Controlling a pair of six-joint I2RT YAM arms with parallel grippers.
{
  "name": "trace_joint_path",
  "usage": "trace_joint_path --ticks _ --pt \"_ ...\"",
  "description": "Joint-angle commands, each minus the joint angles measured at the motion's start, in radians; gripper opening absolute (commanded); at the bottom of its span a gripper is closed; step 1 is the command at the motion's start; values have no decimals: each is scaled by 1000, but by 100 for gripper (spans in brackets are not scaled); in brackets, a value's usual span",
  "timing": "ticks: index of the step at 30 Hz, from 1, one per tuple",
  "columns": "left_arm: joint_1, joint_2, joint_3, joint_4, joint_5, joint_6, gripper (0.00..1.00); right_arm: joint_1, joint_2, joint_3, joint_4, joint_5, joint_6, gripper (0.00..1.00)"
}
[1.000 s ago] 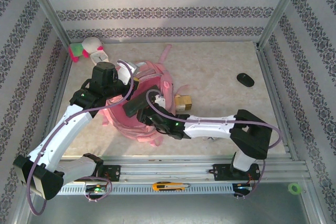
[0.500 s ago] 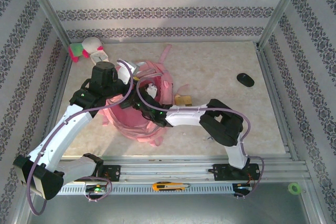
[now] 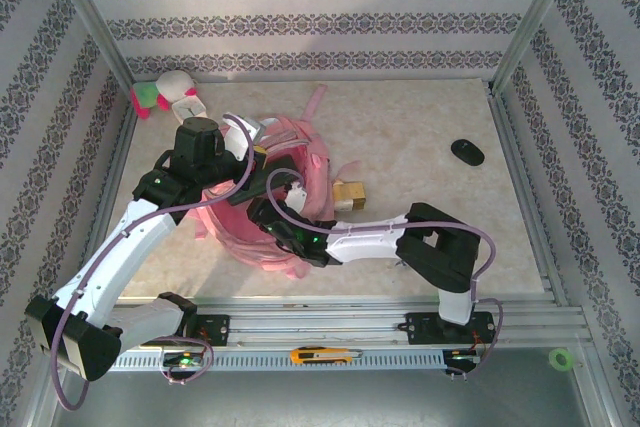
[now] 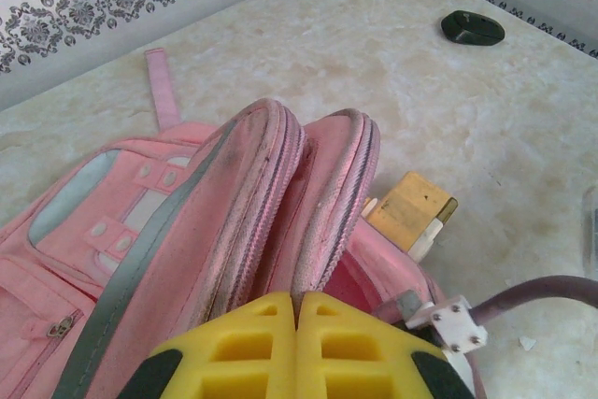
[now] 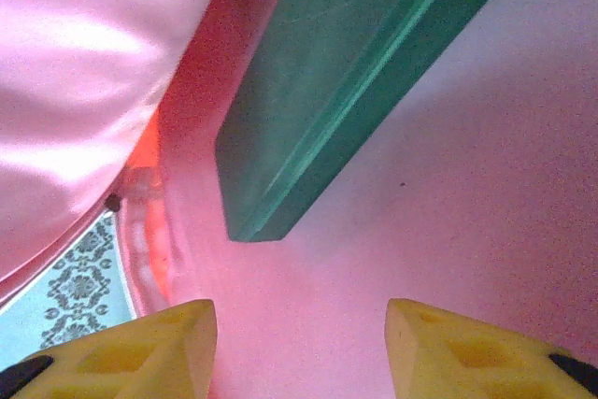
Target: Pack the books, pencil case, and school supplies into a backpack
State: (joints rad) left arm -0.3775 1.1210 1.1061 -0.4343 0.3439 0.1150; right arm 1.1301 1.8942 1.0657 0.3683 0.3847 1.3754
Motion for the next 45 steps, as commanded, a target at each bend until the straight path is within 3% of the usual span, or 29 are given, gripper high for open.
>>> trace_joint_path --ticks 1,10,18,22,28,32,38,45 --pt "3 -38 44 123 56 -9 0 -31 80 62 12 20 45 50" --pt "2 -31 64 107 98 -5 0 -127 256 300 53 -9 -69 31" --pt "3 -39 57 105 86 -2 0 -184 372 467 54 -25 -113 30" --pt "3 -49 40 86 24 36 0 -161 262 333 68 -24 -131 38" --pt "7 -52 6 84 -16 61 0 -69 -25 -13 92 -17 -118 55" --pt "14 -52 -3 89 -13 75 0 -58 -210 -187 97 -96 -97 66" --pt "23 -65 -24 78 4 125 0 -97 -445 -276 72 -124 -123 76" --pt "28 -59 -58 93 30 127 0 -148 -529 -235 61 -181 -147 81"
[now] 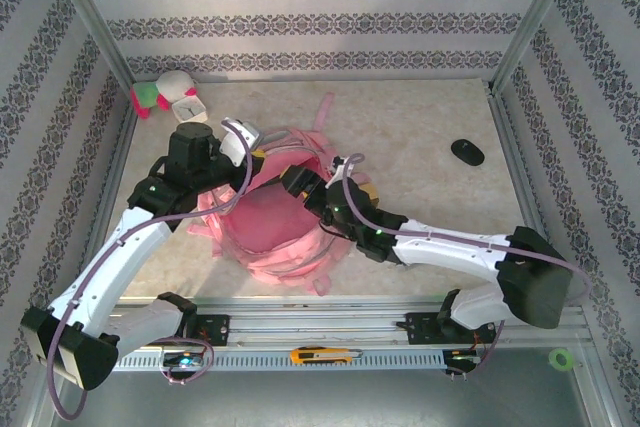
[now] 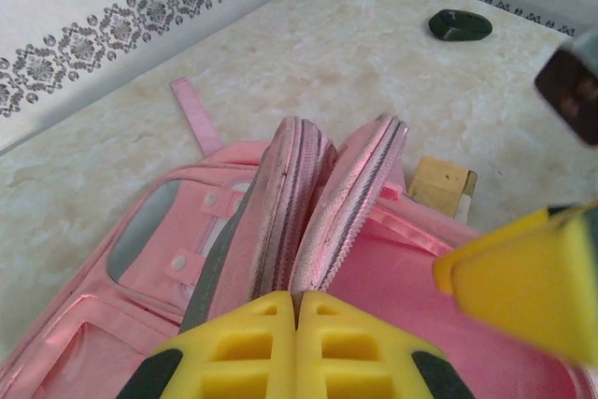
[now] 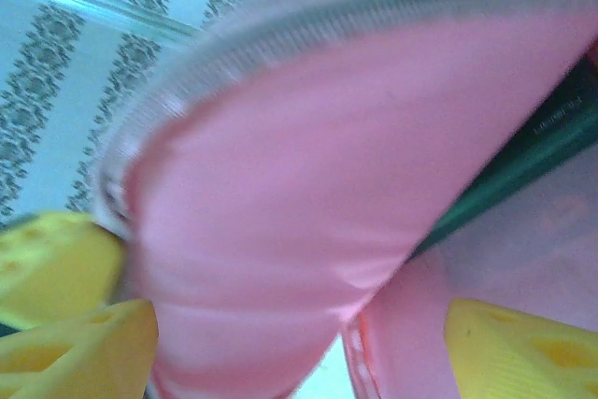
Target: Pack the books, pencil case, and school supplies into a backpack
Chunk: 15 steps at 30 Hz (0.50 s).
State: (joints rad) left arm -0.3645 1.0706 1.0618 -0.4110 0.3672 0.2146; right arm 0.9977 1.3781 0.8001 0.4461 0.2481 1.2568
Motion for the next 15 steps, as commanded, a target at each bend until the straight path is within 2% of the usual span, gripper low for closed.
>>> trace_joint_path --ticks 1,4,11,14,15 --pt "16 -7 -19 77 20 24 0 -27 -15 37 -21 -56 -20 81" --pt "15 -7 -56 111 92 16 0 -52 -10 32 29 -72 72 83" --pt "15 -12 -95 90 135 99 0 -75 9 94 36 -97 97 82" --pt "14 -22 -115 95 173 119 0 -90 47 95 32 -89 170 73" --pt "14 -26 -121 94 186 125 0 -97 63 96 40 -91 187 65"
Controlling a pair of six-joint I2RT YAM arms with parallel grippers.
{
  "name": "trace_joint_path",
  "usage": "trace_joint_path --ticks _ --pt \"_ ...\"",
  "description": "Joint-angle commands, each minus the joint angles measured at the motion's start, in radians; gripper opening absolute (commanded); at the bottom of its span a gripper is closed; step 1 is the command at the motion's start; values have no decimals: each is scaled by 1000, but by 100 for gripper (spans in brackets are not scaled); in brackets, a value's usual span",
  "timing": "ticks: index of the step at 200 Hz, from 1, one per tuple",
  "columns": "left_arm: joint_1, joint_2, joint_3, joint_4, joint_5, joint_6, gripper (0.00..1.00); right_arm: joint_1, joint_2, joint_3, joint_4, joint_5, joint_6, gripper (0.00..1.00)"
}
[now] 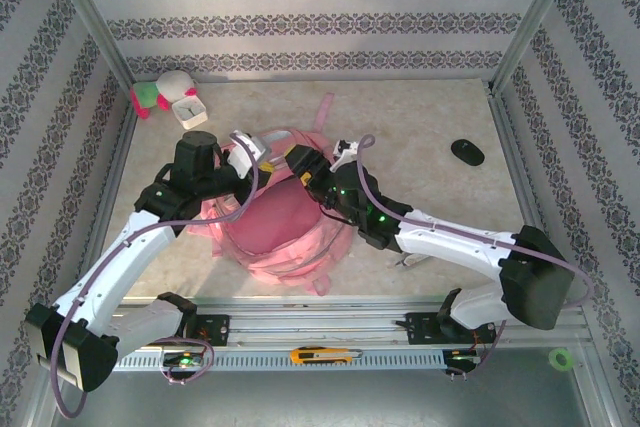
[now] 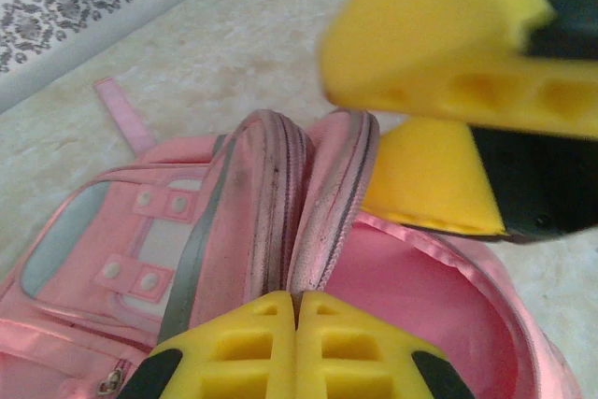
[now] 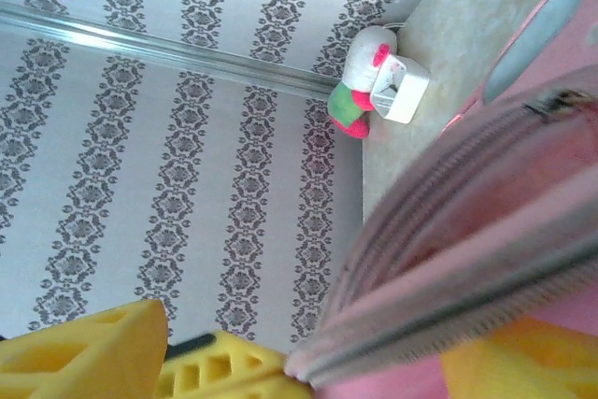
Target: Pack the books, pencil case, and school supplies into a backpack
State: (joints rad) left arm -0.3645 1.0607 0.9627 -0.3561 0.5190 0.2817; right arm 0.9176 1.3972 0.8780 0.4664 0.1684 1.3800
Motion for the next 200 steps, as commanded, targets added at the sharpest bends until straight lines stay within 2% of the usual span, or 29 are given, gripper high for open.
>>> trace_joint_path --ticks 1,11,19,32,47,58,78,111,142,154,160,168,174,181,189,200 --pt "14 -16 -25 36 40 64 1 -19 57 21 24 -14 71 56" --pt "14 -16 -30 33 38 73 5 -20 73 25 42 -12 78 41" --pt "12 -18 -34 31 15 77 14 -21 81 27 53 -9 70 30" --pt "12 -20 -41 37 -58 67 29 -17 83 28 56 7 64 20" --pt "13 -19 -46 27 -109 88 51 -16 78 27 49 26 60 20" --pt "10 -18 -51 29 -139 95 61 -16 75 26 49 32 59 18" --pt "5 -5 -61 40 -204 94 69 -14 74 26 50 35 59 17" --pt "-25 34 -69 58 -173 97 75 -11 75 27 50 43 59 17" --pt "-36 80 -77 98 -187 70 72 -11 72 32 48 46 43 17" --pt "-36 87 -77 108 -184 64 68 -13 69 32 43 49 39 18" --pt "-37 89 -76 111 -182 59 61 -13 67 32 39 48 37 18" --pt "-36 86 -73 112 -185 54 46 -14 62 30 37 46 33 19" --pt "-36 79 -73 120 -196 44 28 -16 54 29 28 43 28 21" --pt "-37 69 -76 135 -211 31 13 -16 43 23 14 44 20 25" --pt "-37 57 -77 141 -224 28 4 -17 23 16 -14 46 5 29" --pt "-36 43 -67 135 -243 22 2 -26 -13 2 -85 38 -10 39"
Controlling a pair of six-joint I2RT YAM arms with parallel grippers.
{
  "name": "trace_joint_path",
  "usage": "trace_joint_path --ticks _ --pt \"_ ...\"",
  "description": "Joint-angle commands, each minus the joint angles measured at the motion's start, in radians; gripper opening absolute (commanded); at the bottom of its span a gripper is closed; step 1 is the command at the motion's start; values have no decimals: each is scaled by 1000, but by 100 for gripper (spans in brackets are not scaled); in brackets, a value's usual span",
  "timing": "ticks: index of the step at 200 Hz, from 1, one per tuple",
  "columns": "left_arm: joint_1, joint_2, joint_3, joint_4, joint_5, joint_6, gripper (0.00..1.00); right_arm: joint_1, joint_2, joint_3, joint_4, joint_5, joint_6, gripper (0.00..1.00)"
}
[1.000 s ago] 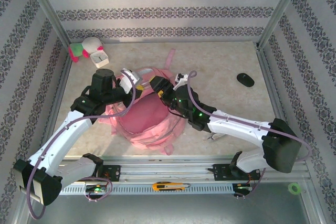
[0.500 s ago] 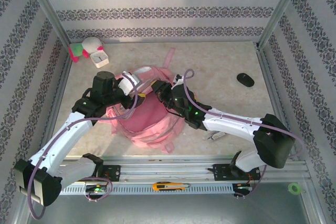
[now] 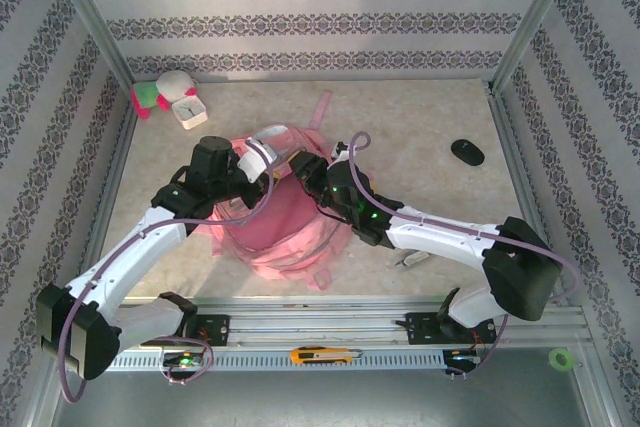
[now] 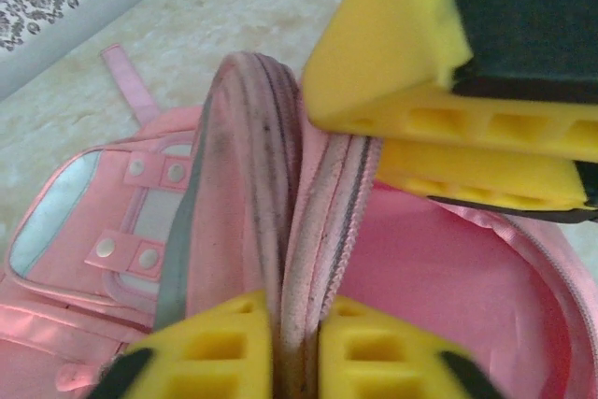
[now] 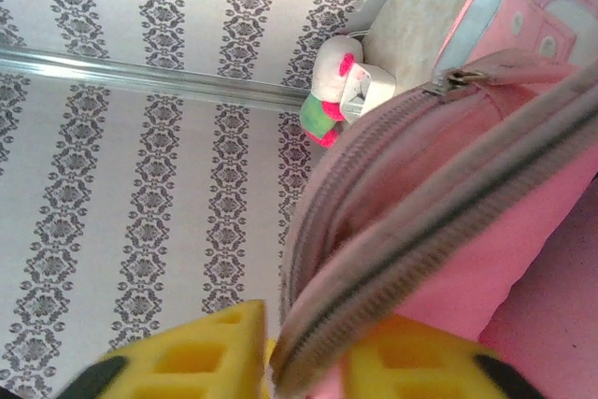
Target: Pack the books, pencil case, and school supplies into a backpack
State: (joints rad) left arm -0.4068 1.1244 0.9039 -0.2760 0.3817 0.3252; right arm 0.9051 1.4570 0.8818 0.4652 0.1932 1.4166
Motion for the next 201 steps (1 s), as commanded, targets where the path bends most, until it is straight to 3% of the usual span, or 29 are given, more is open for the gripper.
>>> trace_joint_path --ticks 1,15,28,58,93,114,130,160,201 --pt "5 -23 -8 54 -108 -22 2 -14 -77 -2 -92 13 -47 41" --pt "6 -32 10 35 -135 -28 1 -32 -137 -12 -233 -6 -94 58" --pt "7 -30 32 16 -171 -23 1 -68 -189 -9 -405 -51 -152 67" --pt "8 -23 73 -26 -234 -4 0 -200 -296 -15 -750 -137 -316 75" --pt "9 -35 83 -30 -236 -10 1 -411 -320 41 -1067 -203 -706 82" --pt "13 -36 92 -49 -269 -8 1 -449 -256 109 -1179 -194 -898 83" --pt "27 -39 100 -75 -295 8 1 -449 -178 148 -1205 -228 -1009 98" --pt "71 -84 78 -85 -305 14 1 -445 -11 230 -1237 -271 -1158 98" --pt "90 -121 63 -96 -237 18 1 -437 229 376 -1269 -291 -1281 98"
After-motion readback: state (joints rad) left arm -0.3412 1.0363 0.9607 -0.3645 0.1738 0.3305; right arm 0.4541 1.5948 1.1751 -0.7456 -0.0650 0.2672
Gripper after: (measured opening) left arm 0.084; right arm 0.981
